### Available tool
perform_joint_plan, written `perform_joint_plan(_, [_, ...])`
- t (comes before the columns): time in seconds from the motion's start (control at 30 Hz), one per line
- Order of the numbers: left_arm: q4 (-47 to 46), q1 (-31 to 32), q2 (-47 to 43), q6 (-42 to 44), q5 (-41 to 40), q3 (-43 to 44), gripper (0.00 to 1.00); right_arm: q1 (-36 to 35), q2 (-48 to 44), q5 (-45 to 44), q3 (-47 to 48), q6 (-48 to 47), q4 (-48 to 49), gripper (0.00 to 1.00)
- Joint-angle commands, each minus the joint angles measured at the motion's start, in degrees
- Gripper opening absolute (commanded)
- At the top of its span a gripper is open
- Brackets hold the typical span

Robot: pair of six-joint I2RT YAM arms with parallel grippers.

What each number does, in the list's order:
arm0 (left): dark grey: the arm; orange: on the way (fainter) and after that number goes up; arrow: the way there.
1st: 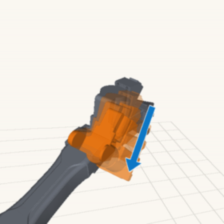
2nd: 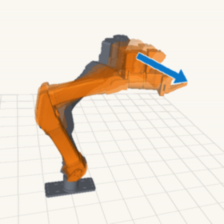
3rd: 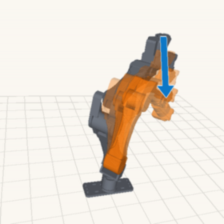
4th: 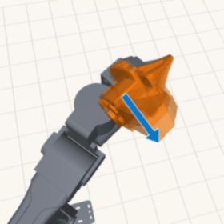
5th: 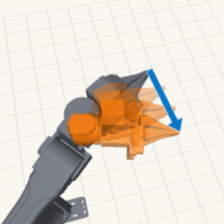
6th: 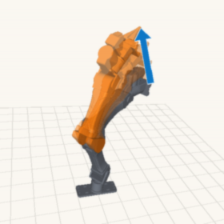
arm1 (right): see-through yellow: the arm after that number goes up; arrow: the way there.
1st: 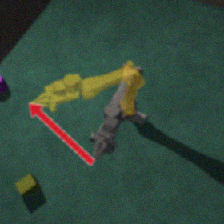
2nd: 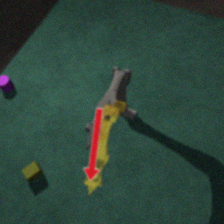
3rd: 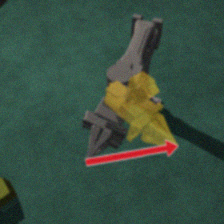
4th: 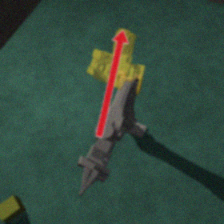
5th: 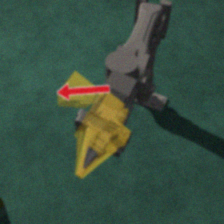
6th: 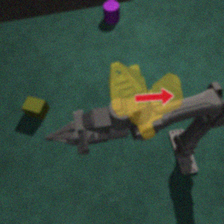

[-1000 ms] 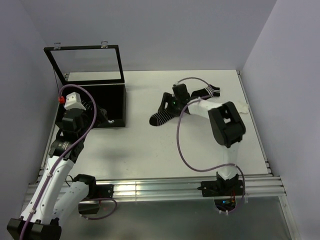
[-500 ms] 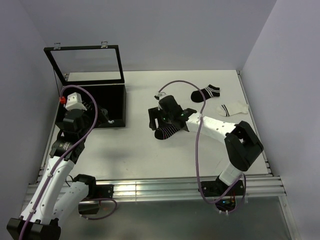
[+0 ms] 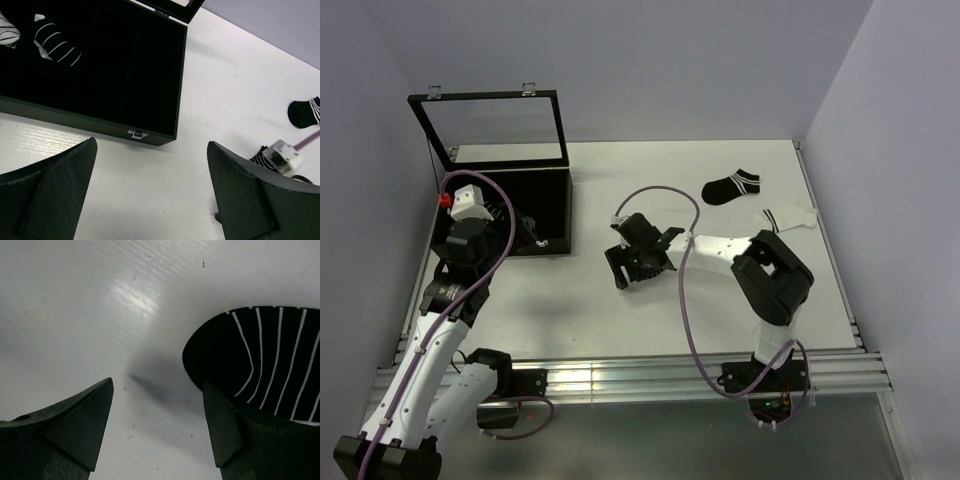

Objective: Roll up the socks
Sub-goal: Adjust the sock at the center of the board.

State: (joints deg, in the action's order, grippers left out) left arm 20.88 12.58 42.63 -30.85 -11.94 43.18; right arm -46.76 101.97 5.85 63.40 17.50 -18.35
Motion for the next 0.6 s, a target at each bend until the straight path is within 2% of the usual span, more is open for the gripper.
perform_joint_plan(0.0, [-1.5,0.3,0.0,0.6,-1.1,-0.6,0.97,-0.1,4.0,0.7,3.7,0.3,2.6,0.79])
perform_joint_plan(0.17, [-1.6,0.3,0.0,0.7,-1.2,-0.6,0.97,0.6,10.0,-1.4,6.8,1.0,6.3,0.79])
perform_joint_plan(0.33, [-1.5,0.3,0.2,0.8,-1.2,-0.6,0.97,4.2,15.8,-1.7,12.5,2.6,9.6,0.79])
perform_joint_plan(0.43, [-1.5,0.3,0.4,0.8,-1.2,-0.6,0.97,7.5,19.6,-2.2,22.0,5.5,10.8,0.79])
perform_joint_plan(0.57, [-1.5,0.3,0.8,0.7,-0.9,-0.6,0.97,12.4,21.1,-1.6,28.7,8.6,14.0,0.79])
